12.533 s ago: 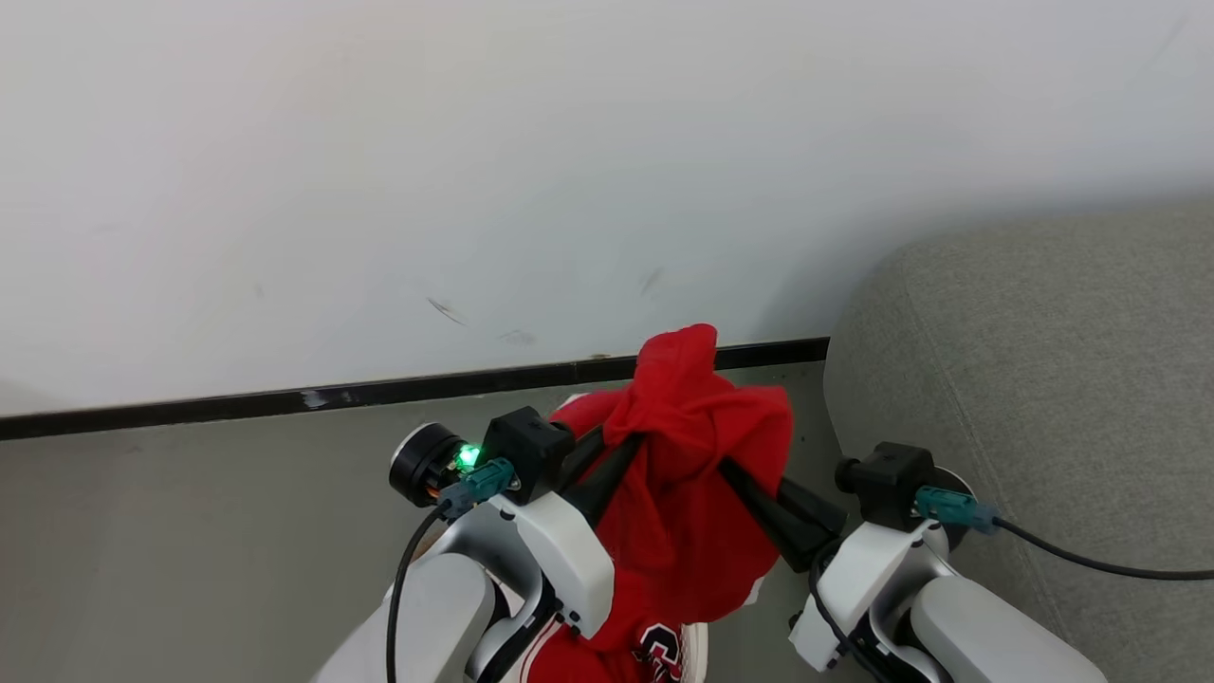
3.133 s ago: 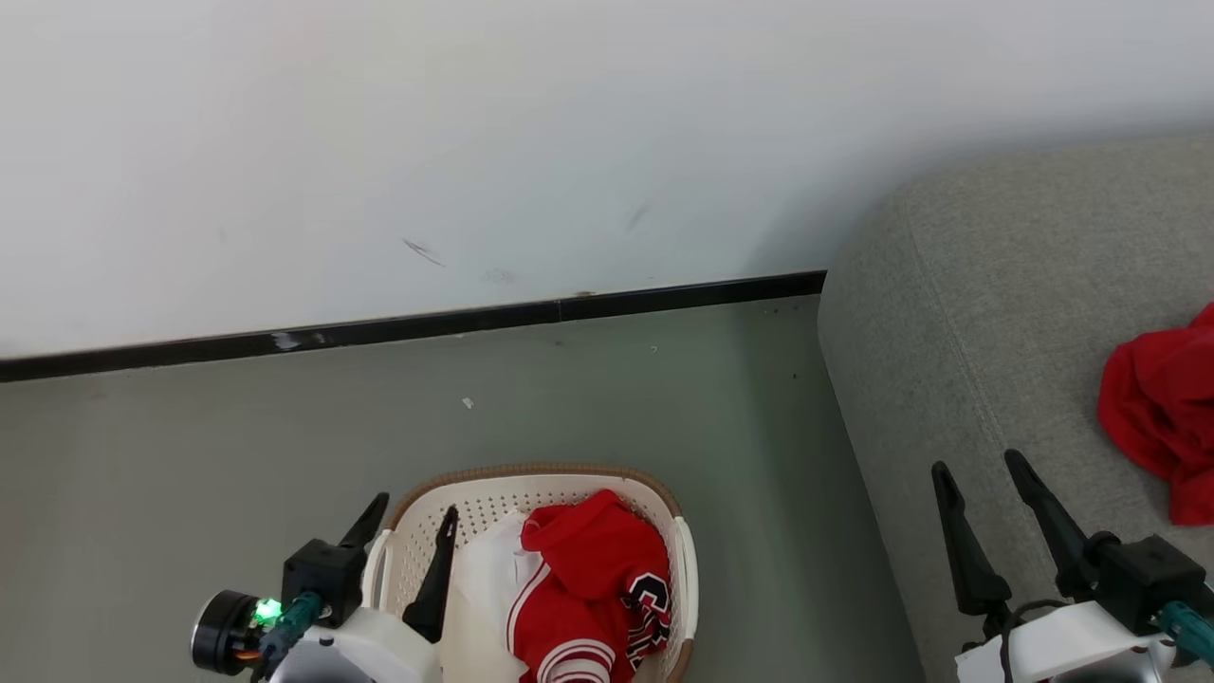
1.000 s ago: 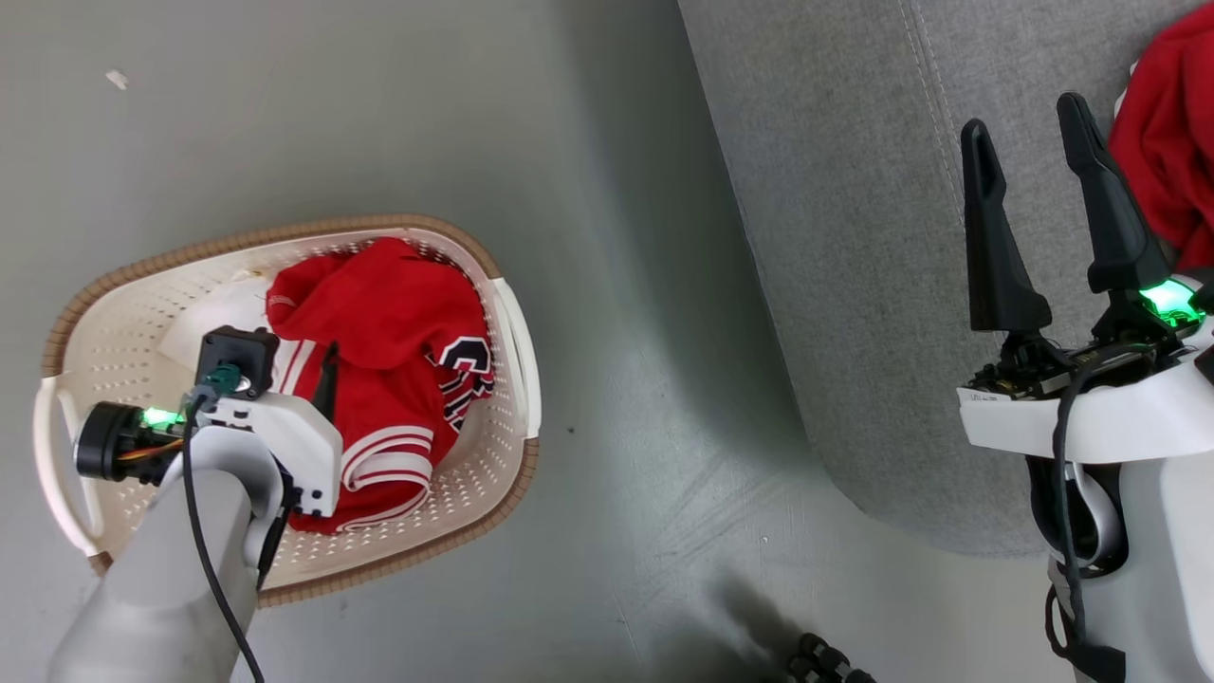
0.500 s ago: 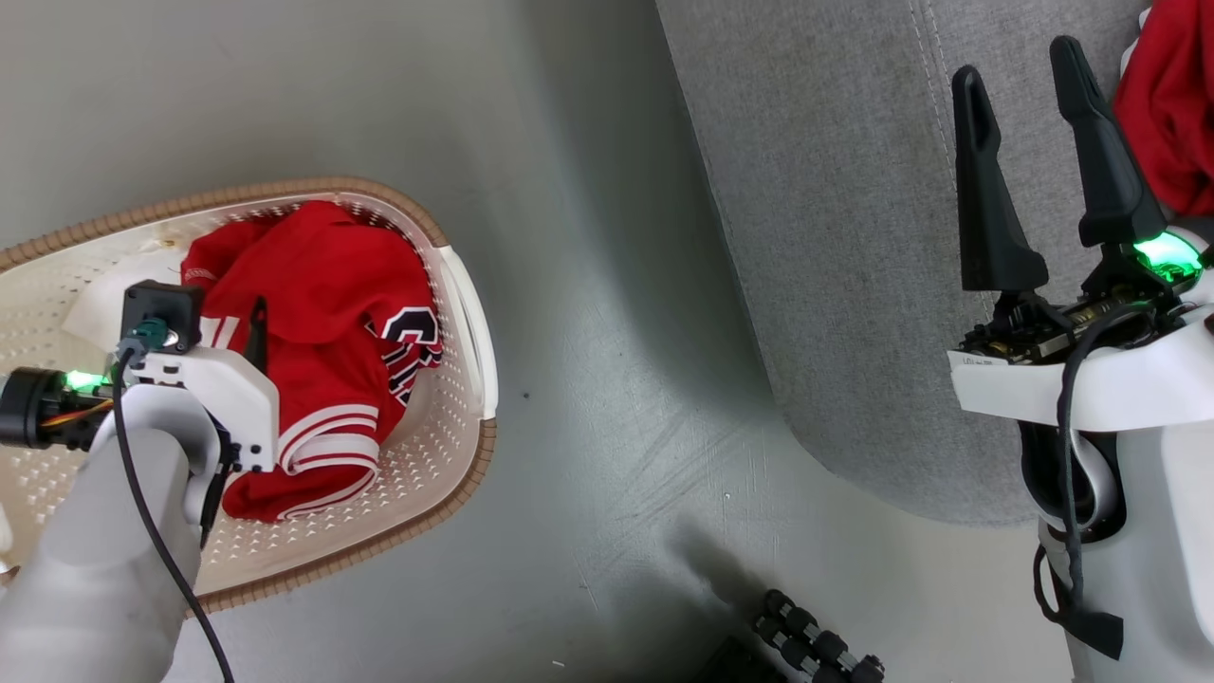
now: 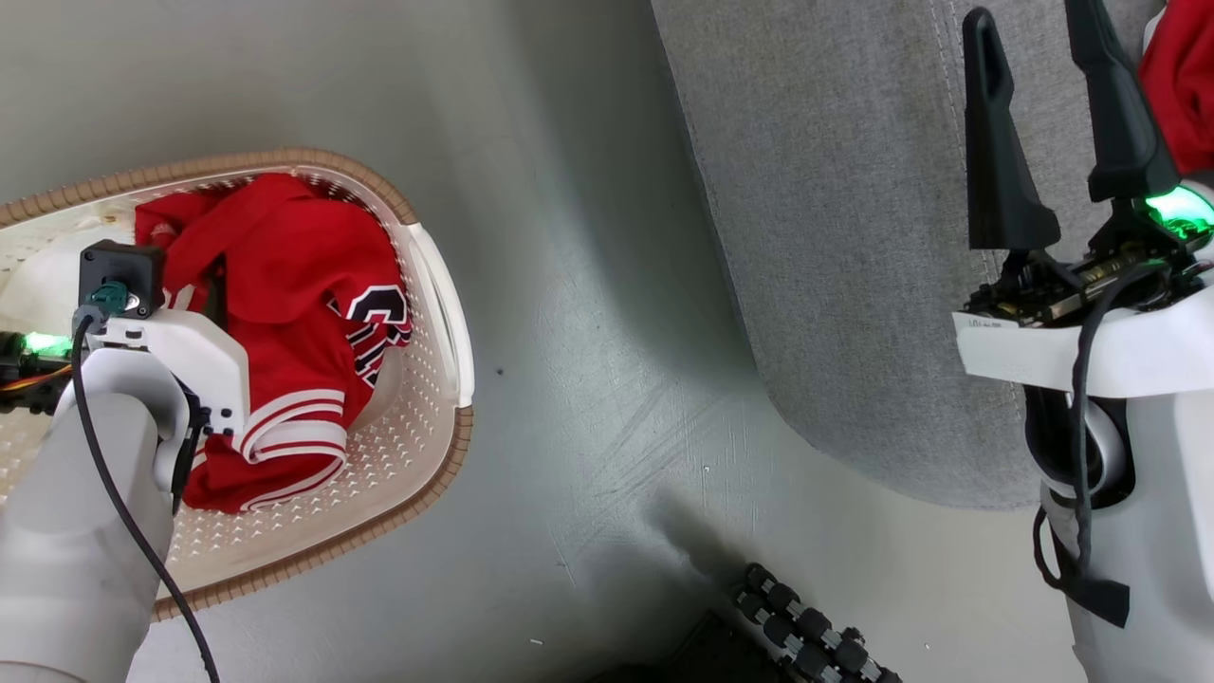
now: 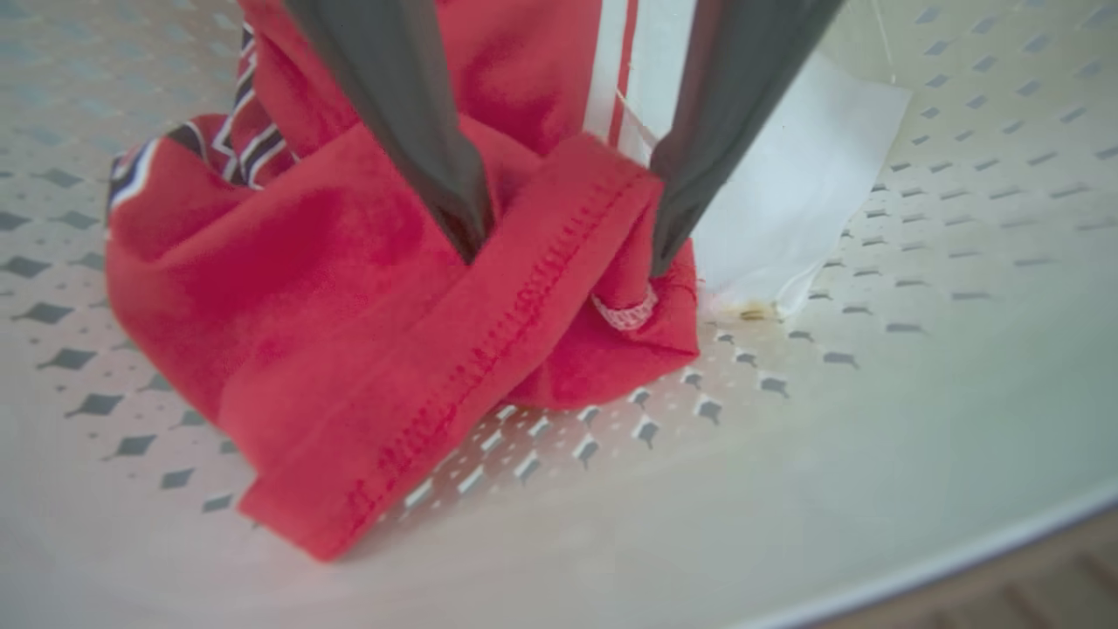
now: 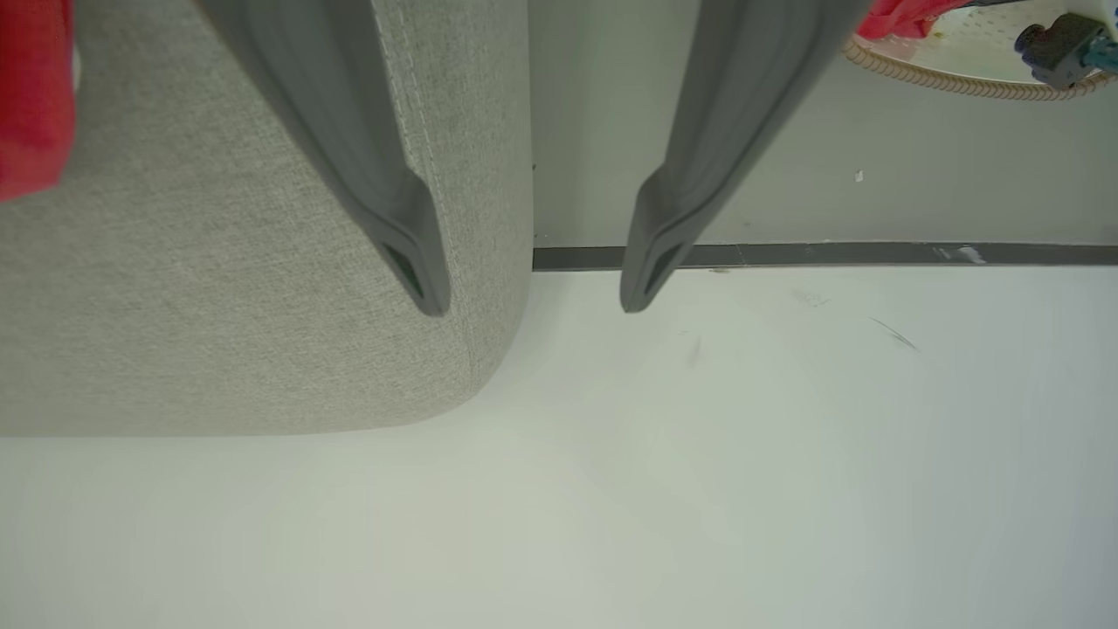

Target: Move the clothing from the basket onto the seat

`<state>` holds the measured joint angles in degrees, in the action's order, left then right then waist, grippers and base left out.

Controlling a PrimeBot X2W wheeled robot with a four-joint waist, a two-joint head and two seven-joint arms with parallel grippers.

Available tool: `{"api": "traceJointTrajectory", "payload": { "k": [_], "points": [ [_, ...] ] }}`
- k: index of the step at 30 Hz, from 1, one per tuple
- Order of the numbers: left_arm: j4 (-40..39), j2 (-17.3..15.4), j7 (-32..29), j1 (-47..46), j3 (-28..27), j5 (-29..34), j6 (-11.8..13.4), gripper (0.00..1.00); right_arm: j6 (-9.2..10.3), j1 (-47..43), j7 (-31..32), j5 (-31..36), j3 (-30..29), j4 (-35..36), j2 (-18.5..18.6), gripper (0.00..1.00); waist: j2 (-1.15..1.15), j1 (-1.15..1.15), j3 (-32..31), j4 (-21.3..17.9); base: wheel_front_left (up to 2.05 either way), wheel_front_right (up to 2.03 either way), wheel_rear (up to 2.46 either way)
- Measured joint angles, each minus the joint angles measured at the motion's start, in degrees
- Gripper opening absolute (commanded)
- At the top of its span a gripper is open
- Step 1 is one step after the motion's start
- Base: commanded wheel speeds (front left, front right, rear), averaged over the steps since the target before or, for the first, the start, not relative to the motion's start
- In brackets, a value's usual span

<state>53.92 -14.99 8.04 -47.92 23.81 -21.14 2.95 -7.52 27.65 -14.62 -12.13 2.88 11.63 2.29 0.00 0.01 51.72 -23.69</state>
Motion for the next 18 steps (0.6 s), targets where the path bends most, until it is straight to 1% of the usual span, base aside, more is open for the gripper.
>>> {"api": "traceJointTrajectory", "payload": {
  "k": [1, 2, 3, 7, 18],
  "points": [
    [-0.04, 0.12, 0.40, -0.10, 0.04, 0.00, -0.31, 0.33, 0.00, 0.21, 0.00, -0.03, -0.04, -0.03, 0.00, 1.00, 0.00, 0.00, 0.19, -0.06, 0.00, 0.00, 0.00],
    [-0.07, 0.26, 0.73, -0.24, 0.16, 0.00, -0.47, 0.12, 0.00, 0.34, 0.00, -0.11, -0.19, -0.15, 0.00, 1.00, 0.00, 0.00, 0.35, -0.10, 0.00, 0.00, 0.00],
    [-0.09, 0.45, 1.24, -0.35, 0.29, 0.00, -0.78, 0.00, 0.00, 0.63, 0.00, -0.34, -0.25, -0.52, 0.00, 1.00, 0.00, 0.00, 0.39, -0.09, 0.00, 0.00, 0.00],
    [-0.35, 1.31, 2.70, -0.72, 0.78, -0.01, -2.18, 0.00, 0.00, 1.03, 0.00, -0.47, -0.48, -1.09, 0.00, 1.00, 0.00, 0.00, 0.20, 0.08, 0.00, 0.00, 0.00],
    [-1.80, 2.33, 5.17, -0.25, 0.23, -0.96, -3.65, 0.00, 0.00, 1.90, 0.00, -0.46, -0.94, -3.30, 0.01, 1.00, 0.00, 0.00, -1.66, 1.82, 0.00, 0.00, 0.00]
  ]
}}
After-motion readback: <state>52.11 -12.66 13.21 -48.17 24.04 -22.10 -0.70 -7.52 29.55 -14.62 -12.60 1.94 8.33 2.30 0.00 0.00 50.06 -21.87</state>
